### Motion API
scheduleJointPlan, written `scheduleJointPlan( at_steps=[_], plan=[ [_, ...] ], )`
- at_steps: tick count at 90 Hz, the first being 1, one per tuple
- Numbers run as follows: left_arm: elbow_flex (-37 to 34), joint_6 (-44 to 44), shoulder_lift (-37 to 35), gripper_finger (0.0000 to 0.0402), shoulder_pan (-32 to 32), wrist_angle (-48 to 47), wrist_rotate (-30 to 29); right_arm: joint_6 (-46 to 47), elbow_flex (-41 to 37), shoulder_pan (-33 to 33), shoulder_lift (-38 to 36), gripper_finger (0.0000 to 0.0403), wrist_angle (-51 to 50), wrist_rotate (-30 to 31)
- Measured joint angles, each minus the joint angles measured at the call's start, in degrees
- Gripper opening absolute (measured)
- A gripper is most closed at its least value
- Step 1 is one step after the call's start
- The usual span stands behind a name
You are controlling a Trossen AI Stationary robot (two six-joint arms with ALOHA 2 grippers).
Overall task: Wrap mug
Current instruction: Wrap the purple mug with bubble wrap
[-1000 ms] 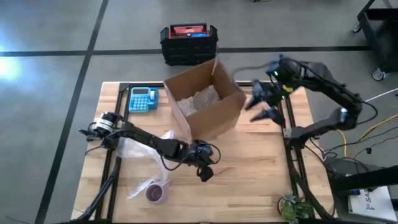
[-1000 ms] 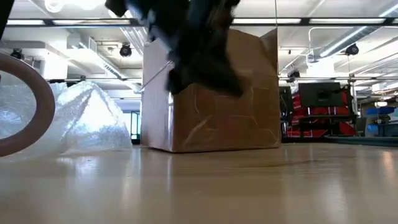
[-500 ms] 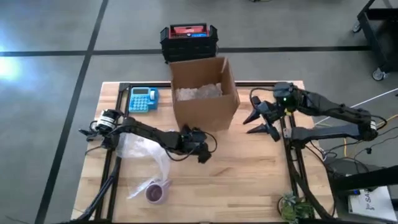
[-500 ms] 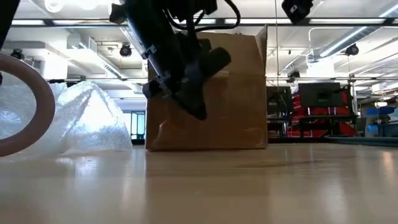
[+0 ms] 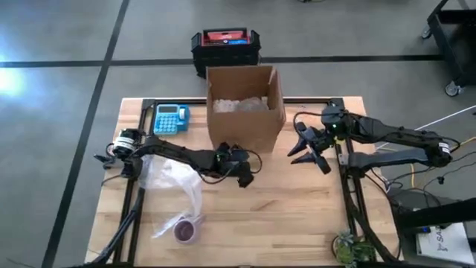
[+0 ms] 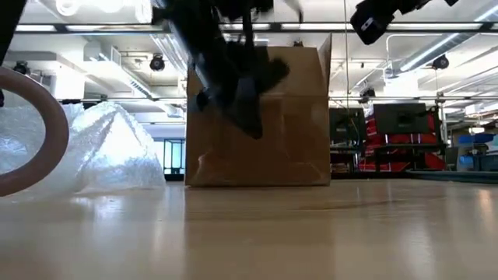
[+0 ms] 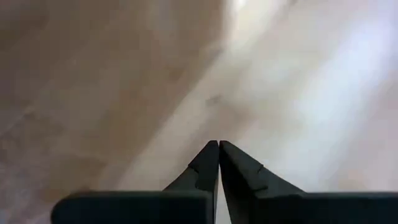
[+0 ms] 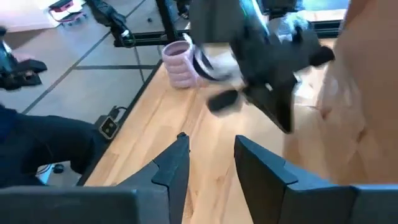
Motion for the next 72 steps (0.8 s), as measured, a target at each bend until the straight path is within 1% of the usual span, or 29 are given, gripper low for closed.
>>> scheduleJointPlan(
  at_steps=[10,16,24,31,36,40,44,52,61,66,72],
  plan=[
    [0.18,-0.69,-4.3,0.0,-6.93,-5.46,2.86,-1.03,0.0,1.95,-0.67,0.0082,0.25,-0.02],
    [0.18,-1.82,-7.04,0.0,-10.44,-7.55,3.34,-1.52,-0.06,3.01,-0.32,0.0073,0.2,-0.02],
    [0.16,-3.59,-10.01,0.0,-14.65,-8.92,5.46,-2.48,-0.07,4.01,1.11,0.0061,0.29,0.0],
    [0.07,-5.05,-12.06,0.0002,-17.28,-11.72,6.22,-2.87,-0.13,4.45,3.05,0.0053,0.55,-0.02],
    [0.05,-9.35,-13.58,0.001,-18.0,-14.92,6.79,-2.19,-0.13,4.9,4.5,0.0047,1.09,0.0],
    [0.05,-13.78,-14.72,0.0021,-18.11,-18.13,7.8,-1.77,-0.17,5.43,5.88,0.0044,1.07,0.0],
    [0.05,-18.08,-15.5,0.0035,-18.27,-21.61,10.44,-1.25,-0.2,6.33,7.32,0.0041,1.64,0.0],
    [-0.13,-26.09,-15.67,0.0073,-19.04,-25.74,19.3,-0.96,-0.42,8.17,10.02,0.0036,1.56,-0.02],
    [-0.32,-31.14,-15.01,0.0119,-20.72,-27.24,27.97,-1.45,-0.42,10.17,12.63,0.0032,2.97,0.0],
    [-0.46,-32.58,-14.37,0.0141,-21.54,-26.96,30.52,-1.47,-0.42,11.31,14.08,0.0032,3.99,0.0],
    [-0.69,-34.52,-13.7,0.0161,-22.53,-27.78,31.18,-1.49,-0.39,12.45,15.53,0.0034,5.81,0.02]
  ],
)
